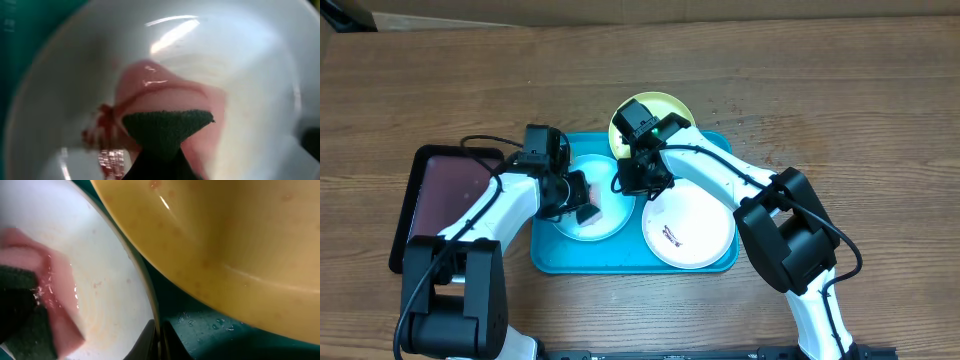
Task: Clean dirty plates on tray and stack at the side
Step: 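Scrub the light blue plate surface with the sponge in left gripper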
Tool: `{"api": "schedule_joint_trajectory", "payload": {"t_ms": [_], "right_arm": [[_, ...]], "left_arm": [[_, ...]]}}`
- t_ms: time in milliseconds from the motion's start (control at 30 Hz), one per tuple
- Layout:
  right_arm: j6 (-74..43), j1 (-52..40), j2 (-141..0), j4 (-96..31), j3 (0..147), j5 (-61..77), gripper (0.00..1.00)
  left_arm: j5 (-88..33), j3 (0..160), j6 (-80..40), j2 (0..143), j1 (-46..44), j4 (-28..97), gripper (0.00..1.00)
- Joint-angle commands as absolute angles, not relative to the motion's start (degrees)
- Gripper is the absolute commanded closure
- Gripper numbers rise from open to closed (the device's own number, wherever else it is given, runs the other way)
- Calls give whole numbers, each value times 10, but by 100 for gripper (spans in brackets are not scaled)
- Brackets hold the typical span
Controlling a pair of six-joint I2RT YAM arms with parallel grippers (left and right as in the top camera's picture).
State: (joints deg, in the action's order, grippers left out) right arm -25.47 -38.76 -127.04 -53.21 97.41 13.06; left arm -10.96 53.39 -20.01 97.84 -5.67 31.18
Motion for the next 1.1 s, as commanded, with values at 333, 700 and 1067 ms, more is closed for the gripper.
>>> {"api": "schedule_joint_trajectory", "payload": {"t_ms": [333,700,1067], "right_arm": [[-253,-390,-1273,-542,980,132,96],[-240,-390,-1273,-547,980,132,96],[-240,-390,-1273,-532,980,132,96]], "left_arm": [[213,549,-202,970,-60,343,96],[4,728,-196,965,-60,456,96],[-178,617,-164,976,-61,388,96]]}}
